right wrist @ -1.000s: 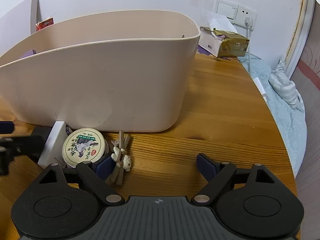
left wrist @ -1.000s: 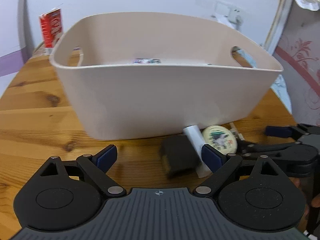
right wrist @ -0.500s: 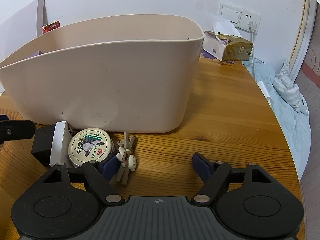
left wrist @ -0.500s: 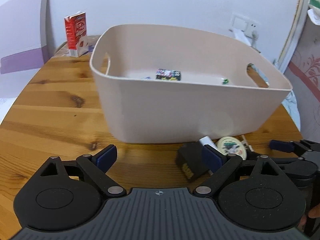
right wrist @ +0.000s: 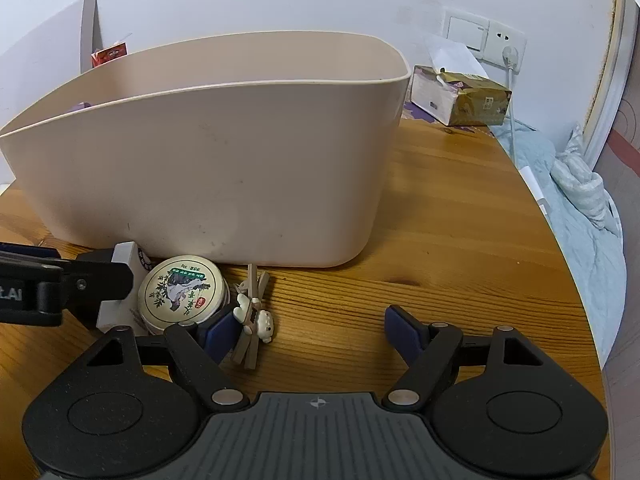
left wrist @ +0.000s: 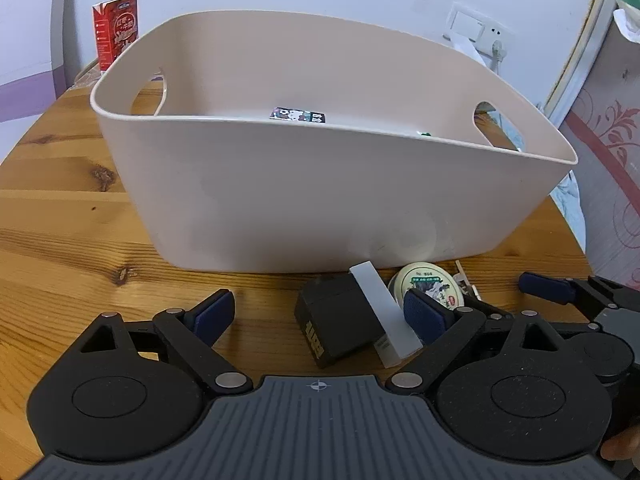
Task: Organize objects
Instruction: 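Reach left gripper to the black box while right reaches the keychain, then lift black box with left gripper while right lifts keychain, drop into bin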
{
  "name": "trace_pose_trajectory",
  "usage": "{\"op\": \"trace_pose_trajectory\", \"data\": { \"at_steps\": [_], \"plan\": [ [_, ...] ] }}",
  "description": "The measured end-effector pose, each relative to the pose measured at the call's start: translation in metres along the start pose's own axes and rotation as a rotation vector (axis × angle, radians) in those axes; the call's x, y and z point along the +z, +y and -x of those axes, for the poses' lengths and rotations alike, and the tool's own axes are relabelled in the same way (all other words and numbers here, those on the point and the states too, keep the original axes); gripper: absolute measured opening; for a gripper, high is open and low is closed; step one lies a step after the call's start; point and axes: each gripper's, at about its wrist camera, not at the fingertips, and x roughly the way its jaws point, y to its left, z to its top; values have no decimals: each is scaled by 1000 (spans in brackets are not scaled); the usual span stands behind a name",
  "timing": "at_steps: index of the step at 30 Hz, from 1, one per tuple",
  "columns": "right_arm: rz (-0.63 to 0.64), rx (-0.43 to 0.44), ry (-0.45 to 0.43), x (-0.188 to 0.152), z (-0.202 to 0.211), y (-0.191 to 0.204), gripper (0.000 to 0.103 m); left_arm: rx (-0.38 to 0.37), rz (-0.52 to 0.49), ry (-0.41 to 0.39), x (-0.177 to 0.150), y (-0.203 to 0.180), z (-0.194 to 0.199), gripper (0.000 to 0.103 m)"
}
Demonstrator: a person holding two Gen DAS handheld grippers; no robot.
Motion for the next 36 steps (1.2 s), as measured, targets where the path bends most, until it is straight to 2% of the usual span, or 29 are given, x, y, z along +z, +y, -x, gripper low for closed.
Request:
{"op": "trace_pose_trajectory", "data": {
  "at_steps": [4, 6, 9, 12, 15, 18, 19, 20, 21, 22, 23, 24, 26, 32, 36],
  "plan": [
    [0, 5, -5, -1, 1, -1, 81, 48, 2, -22, -5, 9, 7, 94],
    [-1, 6, -7, -1, 1, -1, 81, 96, -10, -8, -10, 15, 6, 94],
    [-1, 8, -11, -2, 1, -1, 81, 78, 11, 4, -17, 28, 4, 94],
    [-3, 10, -14, -3, 1, -1, 79, 92, 11, 6, -17, 32, 4, 94],
    [-4, 17, -17, -2, 1, 0, 70, 73, -4, -7, -15, 31, 2, 89],
    [7, 22, -22, -1, 1, 4, 62, 61, -49, -32, -14, 27, 0, 74],
    [6, 25, -24, -1, 1, 6, 57, 63, -64, -36, -13, 25, -1, 65],
    [9, 28, -27, 0, 2, 7, 49, 66, -80, -38, -13, 23, -1, 55],
    [15, 30, -28, 0, 2, 8, 45, 66, -92, -40, -13, 22, -1, 49],
    [20, 33, -29, 0, 3, 10, 35, 64, -98, -41, -13, 22, 0, 36],
    [25, 37, -29, 0, 4, 12, 23, 62, -99, -42, -14, 23, 0, 32],
    [30, 39, -28, 1, 5, 13, 15, 58, -95, -40, -14, 24, 1, 32],
    [37, 38, -22, 1, 6, 16, 14, 32, -59, -39, -15, 28, 4, 32],
    [12, 53, -9, -5, 19, 17, 12, 26, -75, -77, -18, 29, 28, 32],
    [-3, 45, -54, -6, 44, 17, 12, 11, -108, -126, -19, 23, 58, 32]
  ]
}}
